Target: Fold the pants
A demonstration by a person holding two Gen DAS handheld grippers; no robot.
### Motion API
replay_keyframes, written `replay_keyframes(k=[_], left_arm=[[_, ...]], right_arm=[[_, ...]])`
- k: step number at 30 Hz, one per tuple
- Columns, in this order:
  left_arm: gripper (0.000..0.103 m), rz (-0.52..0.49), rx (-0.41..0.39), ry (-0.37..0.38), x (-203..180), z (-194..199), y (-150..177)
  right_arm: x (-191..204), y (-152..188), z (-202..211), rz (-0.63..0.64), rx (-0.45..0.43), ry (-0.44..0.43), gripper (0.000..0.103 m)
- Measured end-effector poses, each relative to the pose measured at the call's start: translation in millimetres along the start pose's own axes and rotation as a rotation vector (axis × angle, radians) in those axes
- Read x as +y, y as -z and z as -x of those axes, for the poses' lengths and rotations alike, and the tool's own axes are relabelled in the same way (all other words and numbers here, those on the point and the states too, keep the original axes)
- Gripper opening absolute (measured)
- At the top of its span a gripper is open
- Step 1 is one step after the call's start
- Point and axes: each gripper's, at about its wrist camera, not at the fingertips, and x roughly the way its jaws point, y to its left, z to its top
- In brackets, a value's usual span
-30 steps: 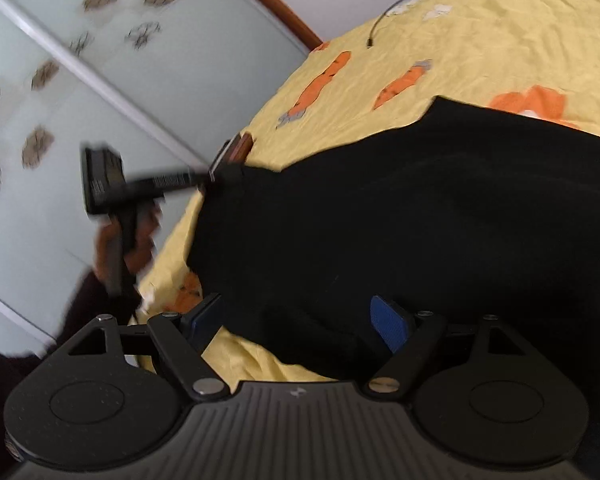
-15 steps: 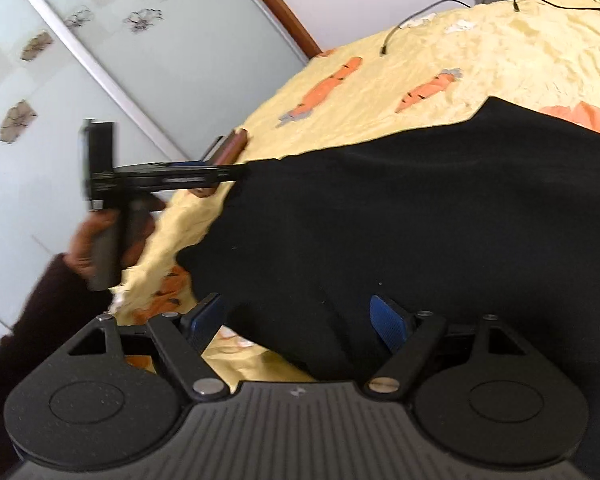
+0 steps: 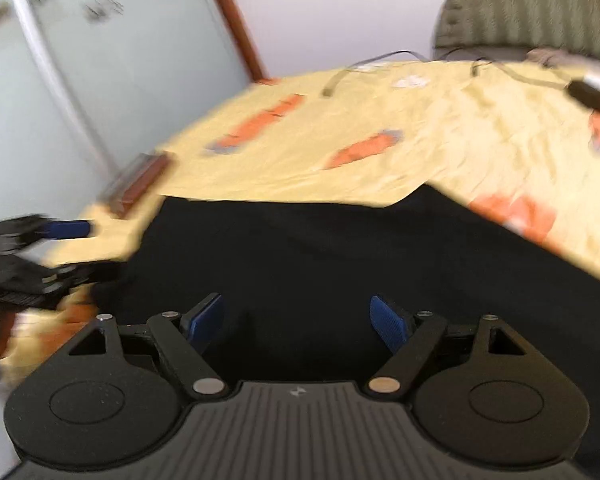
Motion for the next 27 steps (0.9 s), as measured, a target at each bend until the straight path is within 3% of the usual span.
replay_keyframes(k=[2, 3, 7, 11, 14, 17, 20, 22, 25, 27], left_arm=[[0.089, 0.012, 0.026, -0.009, 3.7, -22.4, -2.1], [0.090, 0.013, 0.056, -0.052, 5.5, -36.7, -2.5], [0.094, 0.101, 0.104, -0.014, 26.2, -59.2, 5.8], [0.099, 0.146, 0.108, 0.004, 39.8, -65.8, 6.1], [0.100, 0.123, 0.086, -0.011, 35.6, -63.2, 8.5], [0.096, 0.124, 0.086, -0.030, 31.6, -53.4, 4.2], [0.093, 0.070, 0.045, -0.095, 22.5, -30.1, -1.4], [0.096, 0.032, 0.020, -0.102, 13.9, -20.2, -1.0], [0.096, -0.042, 0.072, -0.139, 0.5, -31.5, 7.1], [0.097, -0.012, 0.101, -0.129, 4.4, -39.9, 11.5]], right_arm=[[1.5, -9.3, -22.1, 0.067, 0.006, 0.102, 0.080], [-0.7, -12.0, -34.3, 0.085, 0.034, 0.146, 0.081], [-9.5, -19.4, -45.9, 0.052, 0.039, 0.176, 0.080], [-23.7, -5.3, 4.9, -0.047, -0.023, 0.088, 0.081], [-33.8, 25.5, 27.0, -0.086, 0.021, 0.062, 0.081], [-36.4, 51.6, 50.9, -0.097, -0.021, 0.166, 0.081], [-43.8, 62.5, 87.6, -0.132, -0.095, 0.171, 0.081], [-60.1, 71.0, 101.4, -0.196, -0.094, 0.201, 0.081], [-92.5, 87.5, 113.6, -0.225, -0.063, 0.350, 0.081], [-112.2, 95.8, 135.3, -0.274, -0.098, 0.368, 0.081]])
